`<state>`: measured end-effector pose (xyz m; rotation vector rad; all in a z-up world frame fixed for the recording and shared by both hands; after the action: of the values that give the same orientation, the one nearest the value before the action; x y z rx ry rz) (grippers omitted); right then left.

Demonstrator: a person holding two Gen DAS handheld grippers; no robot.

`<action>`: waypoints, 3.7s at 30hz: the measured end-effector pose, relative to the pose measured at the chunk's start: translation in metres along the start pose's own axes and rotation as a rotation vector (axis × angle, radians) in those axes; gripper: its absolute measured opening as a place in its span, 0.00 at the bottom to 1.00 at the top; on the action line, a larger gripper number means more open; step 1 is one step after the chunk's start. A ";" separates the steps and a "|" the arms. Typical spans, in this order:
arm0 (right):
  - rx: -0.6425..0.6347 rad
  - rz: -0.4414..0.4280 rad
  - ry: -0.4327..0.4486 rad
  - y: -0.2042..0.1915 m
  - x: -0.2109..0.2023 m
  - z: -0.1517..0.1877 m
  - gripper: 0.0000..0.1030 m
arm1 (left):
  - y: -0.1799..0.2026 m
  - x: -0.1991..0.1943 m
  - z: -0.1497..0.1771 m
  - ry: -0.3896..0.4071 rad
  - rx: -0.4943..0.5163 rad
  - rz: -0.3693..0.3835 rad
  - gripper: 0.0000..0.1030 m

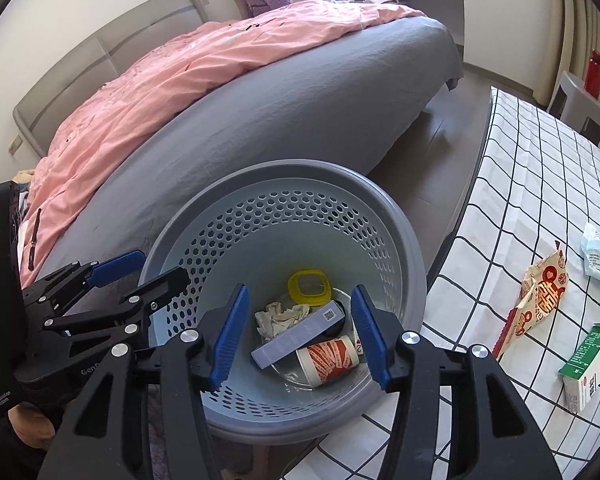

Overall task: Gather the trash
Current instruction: 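Open both tools to drop the box and band into the wastebasket, then move both tools back toward the medicine box and snack wrapper, then grasp the green-white medicine box with the right tool and lift it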

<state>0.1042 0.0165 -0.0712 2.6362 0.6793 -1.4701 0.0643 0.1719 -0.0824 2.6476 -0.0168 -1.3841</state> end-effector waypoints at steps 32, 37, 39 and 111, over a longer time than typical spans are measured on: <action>0.131 0.130 0.021 0.072 -0.060 0.060 0.71 | 0.036 -0.010 0.000 0.024 0.091 0.038 0.68; 0.141 0.198 0.037 0.111 -0.084 0.067 0.76 | 0.062 -0.011 0.003 0.010 0.147 0.072 0.68; 0.146 0.223 0.039 0.130 -0.092 0.070 0.78 | 0.073 -0.012 0.004 0.008 0.168 0.082 0.68; 0.434 0.159 0.324 0.251 -0.101 0.054 0.79 | 0.154 0.002 -0.023 0.073 0.201 0.190 0.73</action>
<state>0.1147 -0.2589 -0.0608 3.2080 0.1621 -1.2787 0.0939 0.0225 -0.0498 2.7673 -0.4091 -1.2844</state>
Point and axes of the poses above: each gripper's, at about its wrist camera, not at the fingertips, and x roughly the way its jaws point, y to its right, z to its underside, the point moved 7 cm from there along x, roughly the way its jaws point, and after that the axes turned 5 degrees about z, right-handed, at the moved point
